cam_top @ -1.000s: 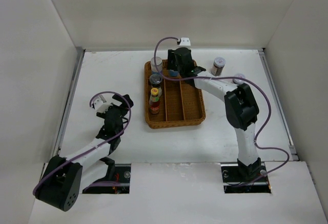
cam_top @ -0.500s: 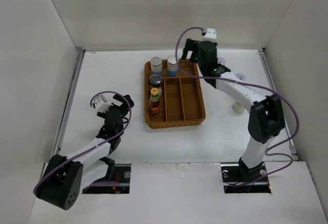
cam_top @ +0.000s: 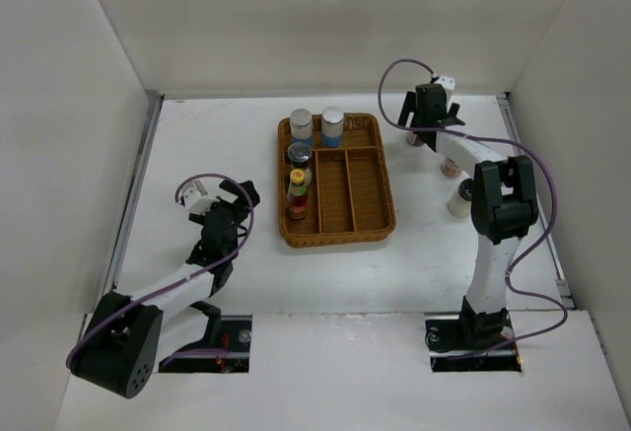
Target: Organize the condiment bottles
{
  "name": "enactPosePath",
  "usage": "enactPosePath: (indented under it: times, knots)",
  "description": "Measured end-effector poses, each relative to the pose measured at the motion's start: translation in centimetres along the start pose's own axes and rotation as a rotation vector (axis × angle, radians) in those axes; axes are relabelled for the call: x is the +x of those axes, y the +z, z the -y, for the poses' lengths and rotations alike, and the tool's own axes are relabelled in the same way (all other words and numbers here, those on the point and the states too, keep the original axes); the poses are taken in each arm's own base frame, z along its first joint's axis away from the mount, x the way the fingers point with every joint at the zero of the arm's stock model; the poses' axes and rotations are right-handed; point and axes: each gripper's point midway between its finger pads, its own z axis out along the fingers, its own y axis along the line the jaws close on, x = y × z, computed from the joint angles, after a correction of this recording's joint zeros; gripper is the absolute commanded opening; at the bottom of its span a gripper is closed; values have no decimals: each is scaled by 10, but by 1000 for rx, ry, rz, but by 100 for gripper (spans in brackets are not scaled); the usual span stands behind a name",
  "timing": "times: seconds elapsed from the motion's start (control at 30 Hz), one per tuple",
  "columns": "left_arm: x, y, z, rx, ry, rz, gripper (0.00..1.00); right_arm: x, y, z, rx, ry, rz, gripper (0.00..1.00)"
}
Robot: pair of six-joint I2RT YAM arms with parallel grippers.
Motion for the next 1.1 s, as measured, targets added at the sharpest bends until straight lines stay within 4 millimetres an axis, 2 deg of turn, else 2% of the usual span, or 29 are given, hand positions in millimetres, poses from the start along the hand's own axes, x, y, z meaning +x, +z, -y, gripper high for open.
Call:
enactPosePath:
  times: [0.07, 0.13, 0.2, 0.33, 0.53, 0.6, 0.63, 0.73, 0.8, 0.87, 0.93, 1.0, 1.1]
  knots:
    - [1, 0, -1, -1, 2, -3, 100, 13, 4, -2, -13, -12, -43, 100]
    - [2, 1, -1, -3, 4, -6, 100, 18, 5, -3, -23, -14, -60, 98]
    - [4, 1, -2, -6, 7, -11, 100, 17, 6, -3, -29, -5, -64, 93]
    - [8, 2, -4, -9, 13, -24, 100, 12, 13, 0, -26, 16, -50, 90]
    - [9, 3, -3, -2, 10, -26, 100, 10, 31, -1, -21, 28, -40, 73]
    - [8, 3, -2, 0, 8, -26, 100, 10, 32, -1, -22, 30, -35, 58]
    - [8, 3, -2, 0, 9, -26, 100, 9, 32, 0, -20, 29, -33, 54]
    - [9, 3, -2, 2, 9, -28, 100, 8, 33, -1, -28, 36, -8, 49]
    - [9, 3, -2, 2, 10, -29, 100, 9, 27, 1, -36, 38, 13, 48]
    - [11, 4, -4, -2, 13, -35, 100, 12, 14, 6, -33, 20, 14, 48]
    - [14, 4, -5, -4, 17, -44, 100, 7, -2, 9, -32, 4, 27, 49]
    - [16, 4, -5, -6, 19, -49, 100, -8, -20, 4, -52, -5, 56, 49]
    - [19, 5, -7, -10, 25, -59, 100, -40, -52, -19, -120, 4, 138, 49]
